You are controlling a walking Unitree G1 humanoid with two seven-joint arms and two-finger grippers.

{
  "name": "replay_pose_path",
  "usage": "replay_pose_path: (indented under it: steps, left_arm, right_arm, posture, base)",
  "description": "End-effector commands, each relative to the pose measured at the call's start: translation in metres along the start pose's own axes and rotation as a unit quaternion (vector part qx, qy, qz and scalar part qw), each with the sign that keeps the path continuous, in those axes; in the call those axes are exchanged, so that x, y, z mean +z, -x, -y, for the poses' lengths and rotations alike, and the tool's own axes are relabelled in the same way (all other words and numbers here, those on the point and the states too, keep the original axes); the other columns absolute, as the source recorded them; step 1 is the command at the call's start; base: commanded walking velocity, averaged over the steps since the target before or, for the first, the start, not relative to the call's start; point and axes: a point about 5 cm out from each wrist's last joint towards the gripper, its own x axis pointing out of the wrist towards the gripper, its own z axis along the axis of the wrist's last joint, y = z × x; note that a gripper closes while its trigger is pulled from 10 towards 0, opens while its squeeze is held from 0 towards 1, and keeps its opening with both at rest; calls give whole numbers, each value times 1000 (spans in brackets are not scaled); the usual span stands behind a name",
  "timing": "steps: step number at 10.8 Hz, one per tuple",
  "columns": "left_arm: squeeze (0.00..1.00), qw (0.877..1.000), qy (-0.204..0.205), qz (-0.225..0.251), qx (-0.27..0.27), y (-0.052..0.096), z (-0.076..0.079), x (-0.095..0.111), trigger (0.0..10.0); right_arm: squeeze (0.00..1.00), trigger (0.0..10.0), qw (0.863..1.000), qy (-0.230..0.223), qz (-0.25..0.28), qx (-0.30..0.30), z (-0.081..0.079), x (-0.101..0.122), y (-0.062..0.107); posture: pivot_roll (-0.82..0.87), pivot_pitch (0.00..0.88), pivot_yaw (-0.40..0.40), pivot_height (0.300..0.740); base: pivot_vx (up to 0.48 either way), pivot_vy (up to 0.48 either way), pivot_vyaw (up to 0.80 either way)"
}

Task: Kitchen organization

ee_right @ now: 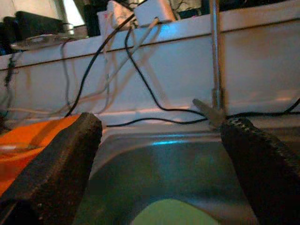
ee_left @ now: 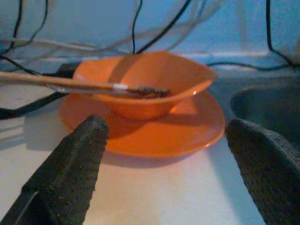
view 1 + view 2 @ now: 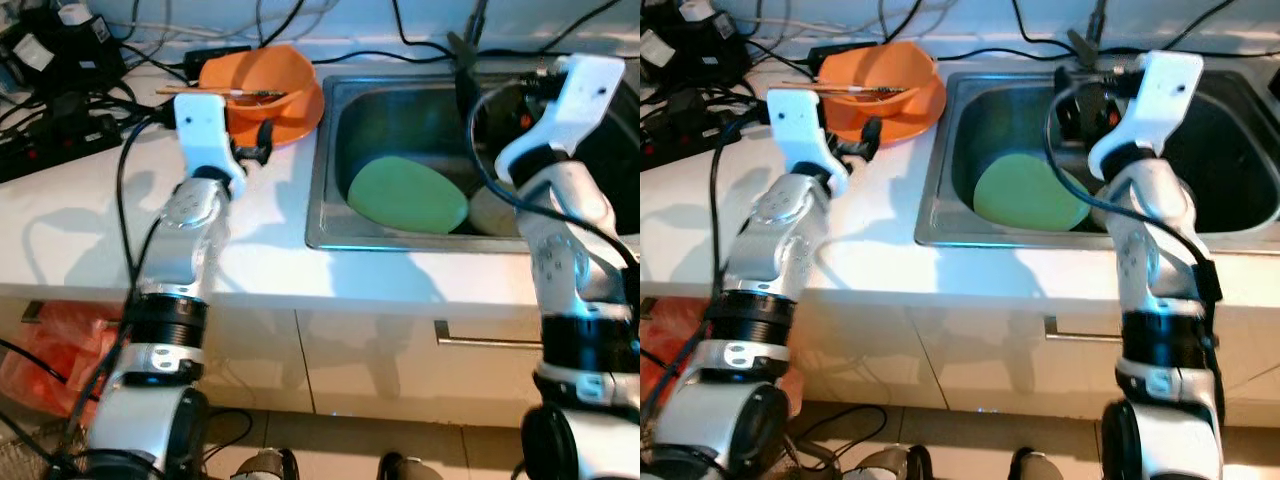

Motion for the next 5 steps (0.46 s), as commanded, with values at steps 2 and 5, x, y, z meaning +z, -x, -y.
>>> replay_pose_path:
  steps: [2, 5]
  left_arm:
    - [0, 1000, -19, -12, -10, -6, -8, 2, 10000]
    - [0, 1000, -5, -7, -3, -18, -11, 12, 10000]
  right_arm:
    - [0, 10000, 999, -6, -20, 50, -13, -5, 16]
    - [0, 10000, 996, -7, -39, 78, -23, -10, 30]
  posture:
    - [-38, 177, 117, 740]
    - [-50, 212, 114, 740]
  base:
    - [0, 0, 0]
    - [0, 0, 0]
